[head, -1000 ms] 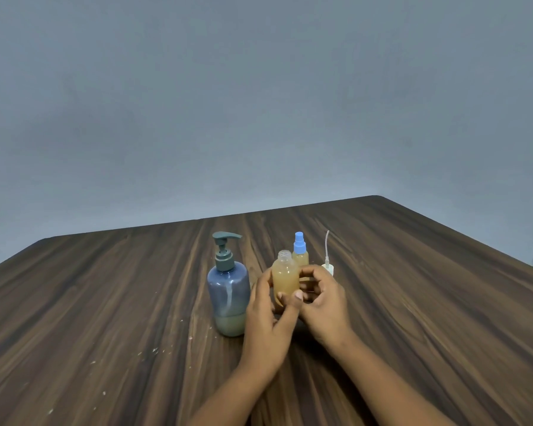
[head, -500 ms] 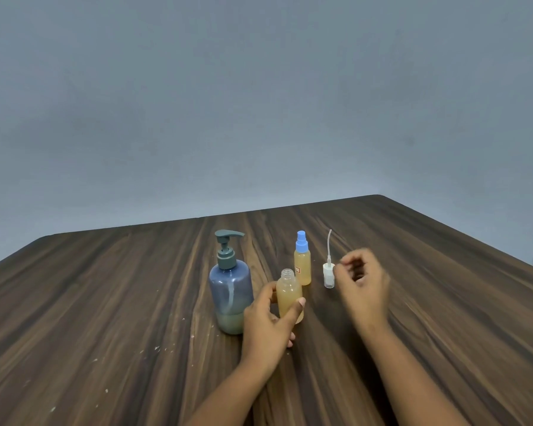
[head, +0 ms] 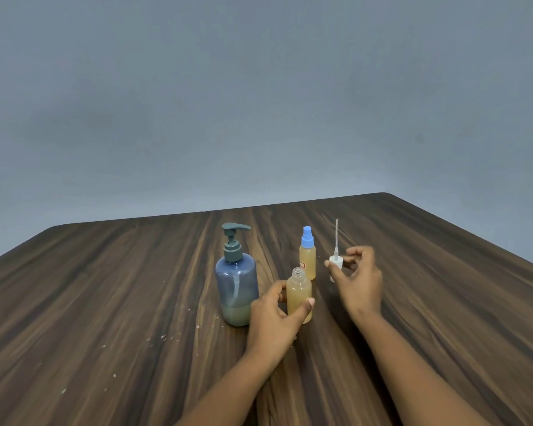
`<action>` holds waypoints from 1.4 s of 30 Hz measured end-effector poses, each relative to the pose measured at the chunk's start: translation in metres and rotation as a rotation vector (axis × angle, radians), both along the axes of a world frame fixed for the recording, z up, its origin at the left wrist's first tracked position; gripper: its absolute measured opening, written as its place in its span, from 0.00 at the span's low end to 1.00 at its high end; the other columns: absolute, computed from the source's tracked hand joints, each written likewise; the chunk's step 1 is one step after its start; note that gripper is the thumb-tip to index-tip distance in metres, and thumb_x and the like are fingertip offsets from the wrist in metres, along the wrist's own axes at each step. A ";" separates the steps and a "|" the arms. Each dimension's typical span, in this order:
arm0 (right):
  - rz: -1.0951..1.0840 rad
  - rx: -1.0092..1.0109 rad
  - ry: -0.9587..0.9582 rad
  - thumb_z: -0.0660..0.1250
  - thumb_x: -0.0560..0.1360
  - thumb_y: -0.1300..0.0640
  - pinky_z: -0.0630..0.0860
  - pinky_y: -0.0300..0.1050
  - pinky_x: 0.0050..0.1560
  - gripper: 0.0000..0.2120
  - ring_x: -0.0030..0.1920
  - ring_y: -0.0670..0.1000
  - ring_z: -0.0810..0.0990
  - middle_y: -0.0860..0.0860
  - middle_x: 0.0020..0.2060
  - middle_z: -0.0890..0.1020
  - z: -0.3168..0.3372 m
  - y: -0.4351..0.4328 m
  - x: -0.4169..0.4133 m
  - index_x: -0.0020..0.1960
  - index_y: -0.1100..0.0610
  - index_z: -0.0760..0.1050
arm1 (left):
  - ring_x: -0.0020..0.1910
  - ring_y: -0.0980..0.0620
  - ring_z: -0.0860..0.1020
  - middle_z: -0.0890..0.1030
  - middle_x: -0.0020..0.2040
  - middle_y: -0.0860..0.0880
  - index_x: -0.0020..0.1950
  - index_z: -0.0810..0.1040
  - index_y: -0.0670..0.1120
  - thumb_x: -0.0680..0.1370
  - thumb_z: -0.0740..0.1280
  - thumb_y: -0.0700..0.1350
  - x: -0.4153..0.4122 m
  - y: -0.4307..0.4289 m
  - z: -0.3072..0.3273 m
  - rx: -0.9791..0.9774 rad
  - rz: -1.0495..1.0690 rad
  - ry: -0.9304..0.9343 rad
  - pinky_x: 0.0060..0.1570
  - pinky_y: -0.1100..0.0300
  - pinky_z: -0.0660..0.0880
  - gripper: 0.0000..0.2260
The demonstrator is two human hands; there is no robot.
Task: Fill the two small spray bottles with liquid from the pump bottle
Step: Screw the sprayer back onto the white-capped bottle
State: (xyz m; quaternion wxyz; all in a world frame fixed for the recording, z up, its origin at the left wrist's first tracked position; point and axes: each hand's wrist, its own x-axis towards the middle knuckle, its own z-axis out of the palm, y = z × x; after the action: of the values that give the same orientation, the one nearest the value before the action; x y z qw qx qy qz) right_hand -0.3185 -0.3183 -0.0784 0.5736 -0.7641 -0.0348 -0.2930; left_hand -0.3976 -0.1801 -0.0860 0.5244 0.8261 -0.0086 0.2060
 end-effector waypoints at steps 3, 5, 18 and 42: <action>0.113 0.202 -0.100 0.78 0.65 0.60 0.76 0.36 0.35 0.14 0.33 0.42 0.79 0.46 0.37 0.81 0.014 -0.005 -0.012 0.43 0.54 0.74 | 0.21 0.57 0.75 0.79 0.28 0.50 0.51 0.75 0.54 0.72 0.72 0.50 -0.001 0.000 0.000 0.010 -0.006 0.004 0.24 0.63 0.72 0.10; 0.223 0.351 -0.153 0.77 0.65 0.62 0.76 0.34 0.34 0.11 0.34 0.42 0.78 0.49 0.37 0.82 0.022 -0.008 -0.021 0.42 0.54 0.78 | 0.22 0.56 0.75 0.78 0.27 0.52 0.50 0.75 0.55 0.72 0.72 0.51 0.000 0.000 -0.001 0.021 0.005 0.002 0.26 0.58 0.74 0.10; 0.131 0.249 -0.504 0.67 0.76 0.60 0.76 0.36 0.49 0.12 0.49 0.44 0.79 0.51 0.50 0.79 0.027 -0.007 -0.032 0.52 0.44 0.71 | 0.25 0.54 0.76 0.77 0.31 0.54 0.51 0.75 0.55 0.72 0.72 0.52 0.002 0.001 -0.003 0.030 0.005 0.012 0.30 0.55 0.76 0.11; 0.260 -0.292 -0.516 0.51 0.81 0.43 0.66 0.32 0.55 0.24 0.52 0.38 0.66 0.27 0.52 0.65 0.022 0.010 -0.035 0.75 0.37 0.49 | 0.24 0.52 0.74 0.76 0.27 0.51 0.51 0.75 0.53 0.72 0.71 0.52 0.002 0.001 -0.004 0.076 -0.007 -0.046 0.31 0.52 0.75 0.10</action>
State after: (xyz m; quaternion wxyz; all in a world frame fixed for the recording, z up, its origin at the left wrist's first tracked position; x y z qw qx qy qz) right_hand -0.3534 -0.3085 -0.0564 0.4630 -0.7280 -0.3178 -0.3933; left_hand -0.3953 -0.1794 -0.0900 0.4932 0.8403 -0.0314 0.2227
